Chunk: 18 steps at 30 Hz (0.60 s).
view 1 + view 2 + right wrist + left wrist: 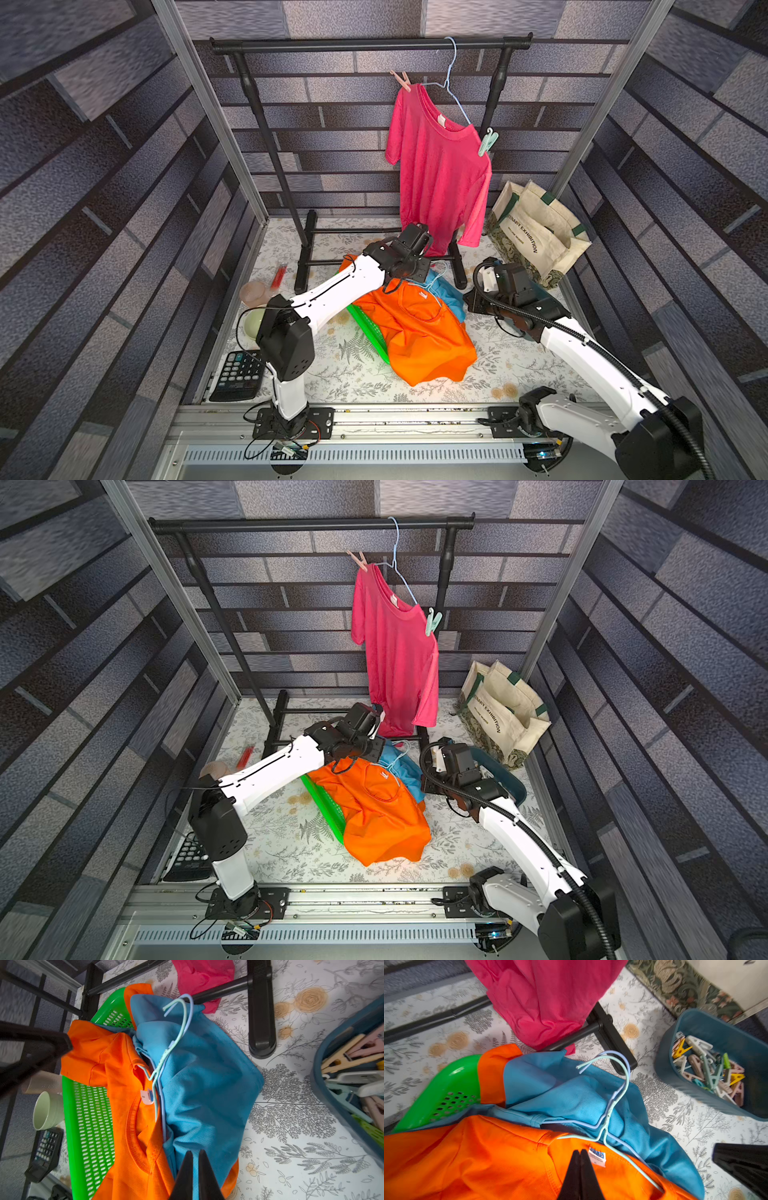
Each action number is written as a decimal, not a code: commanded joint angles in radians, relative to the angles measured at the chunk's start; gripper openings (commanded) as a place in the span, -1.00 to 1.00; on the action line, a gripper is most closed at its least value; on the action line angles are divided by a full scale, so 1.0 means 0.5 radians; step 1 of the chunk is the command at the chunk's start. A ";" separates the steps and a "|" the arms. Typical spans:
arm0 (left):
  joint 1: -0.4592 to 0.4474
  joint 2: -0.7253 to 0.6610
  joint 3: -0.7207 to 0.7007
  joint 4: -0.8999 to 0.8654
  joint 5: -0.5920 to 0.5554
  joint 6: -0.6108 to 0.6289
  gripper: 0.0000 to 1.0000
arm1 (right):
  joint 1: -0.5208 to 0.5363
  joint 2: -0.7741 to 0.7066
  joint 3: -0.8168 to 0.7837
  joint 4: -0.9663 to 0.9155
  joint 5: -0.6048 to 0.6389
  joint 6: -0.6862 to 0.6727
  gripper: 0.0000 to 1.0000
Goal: Use clothespins to secure the t-shirt on both sides of the hanger
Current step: Pick up the hanger from the basket.
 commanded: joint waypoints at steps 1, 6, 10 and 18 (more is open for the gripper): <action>-0.004 -0.009 -0.089 0.018 0.073 -0.047 -0.24 | -0.012 0.095 0.069 0.053 -0.292 -0.015 -0.76; -0.040 0.092 -0.179 0.037 0.161 -0.081 -0.09 | -0.012 0.170 0.077 0.031 -0.312 -0.020 -0.77; -0.050 0.195 -0.149 0.053 0.126 -0.082 -0.16 | -0.012 0.156 0.068 0.035 -0.287 -0.016 -0.77; -0.073 0.400 0.106 0.032 0.137 -0.062 -0.23 | -0.012 0.156 0.053 0.007 -0.236 -0.049 -0.77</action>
